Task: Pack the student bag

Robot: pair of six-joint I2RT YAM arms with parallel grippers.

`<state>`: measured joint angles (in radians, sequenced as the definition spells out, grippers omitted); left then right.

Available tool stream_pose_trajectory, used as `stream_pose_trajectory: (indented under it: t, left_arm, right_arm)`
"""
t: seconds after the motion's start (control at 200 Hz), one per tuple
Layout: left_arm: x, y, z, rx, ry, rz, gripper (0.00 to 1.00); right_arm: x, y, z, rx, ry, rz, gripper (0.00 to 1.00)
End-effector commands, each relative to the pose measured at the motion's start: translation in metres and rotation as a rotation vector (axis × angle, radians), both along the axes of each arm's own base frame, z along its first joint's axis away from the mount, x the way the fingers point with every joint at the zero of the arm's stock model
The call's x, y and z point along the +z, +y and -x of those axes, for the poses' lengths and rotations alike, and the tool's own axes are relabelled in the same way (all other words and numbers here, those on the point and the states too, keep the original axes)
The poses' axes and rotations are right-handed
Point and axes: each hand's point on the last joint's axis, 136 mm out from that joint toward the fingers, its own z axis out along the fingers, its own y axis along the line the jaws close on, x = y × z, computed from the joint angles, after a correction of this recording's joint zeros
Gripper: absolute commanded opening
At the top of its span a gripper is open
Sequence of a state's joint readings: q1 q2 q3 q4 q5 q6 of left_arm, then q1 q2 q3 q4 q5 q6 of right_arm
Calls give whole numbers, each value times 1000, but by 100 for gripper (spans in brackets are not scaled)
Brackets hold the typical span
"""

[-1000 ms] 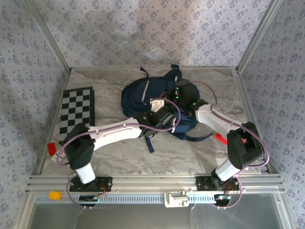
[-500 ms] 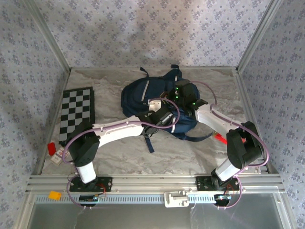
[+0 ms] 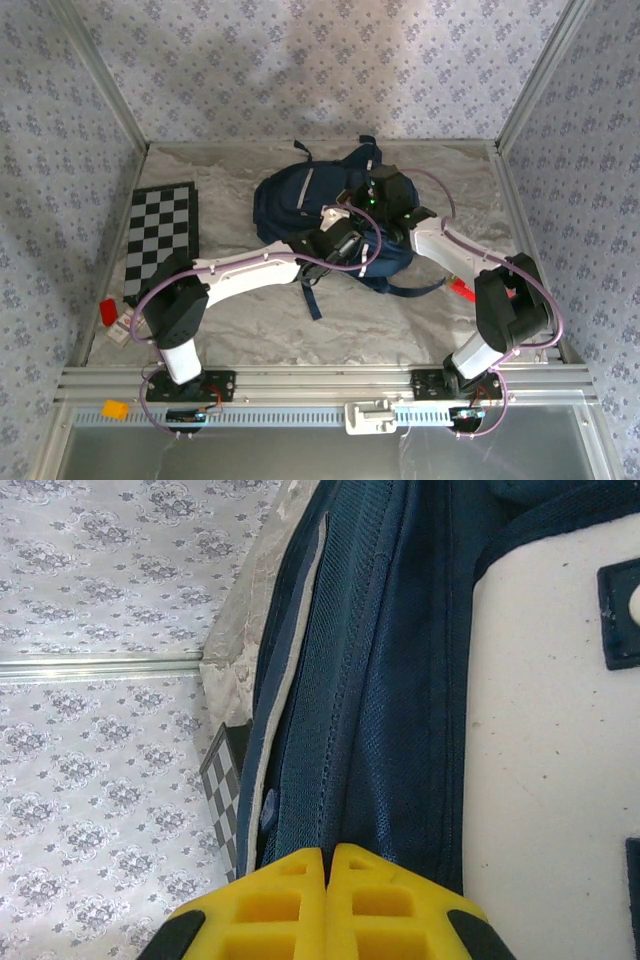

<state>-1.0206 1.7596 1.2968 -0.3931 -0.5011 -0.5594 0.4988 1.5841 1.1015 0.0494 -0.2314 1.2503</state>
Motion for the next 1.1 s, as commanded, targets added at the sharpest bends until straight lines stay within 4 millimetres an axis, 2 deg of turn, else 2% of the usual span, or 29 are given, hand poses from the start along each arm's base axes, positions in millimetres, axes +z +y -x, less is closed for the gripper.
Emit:
stream_pose_trajectory:
  t: [0.0,0.31,0.555,0.645,0.74,0.885,1.004,1.094]
  left_arm:
    - [29,-21,-16,-60,-70,43,49]
    - [45,-23,-17,-90,-95,90,27]
    - [56,-14,-12,-96,-83,172,9]
    - [52,-4,-12,-78,-66,180,4]
    - [42,14,-14,-34,-34,173,0]
    - [28,36,-12,-2,8,173,0]
    - [23,49,-10,3,22,177,0]
    - [23,50,-8,-20,25,185,0]
  right_arm:
    - [53,22,-10,46,-135,-110,0]
    - [45,19,-8,52,-120,-87,0]
    - [37,11,-3,65,-103,-49,0]
    - [35,9,0,74,-103,-39,0]
    - [34,6,2,79,-101,-22,0]
    - [34,4,4,97,-102,-18,0]
    - [35,3,5,103,-106,-11,0]
    - [36,4,5,105,-107,-15,0]
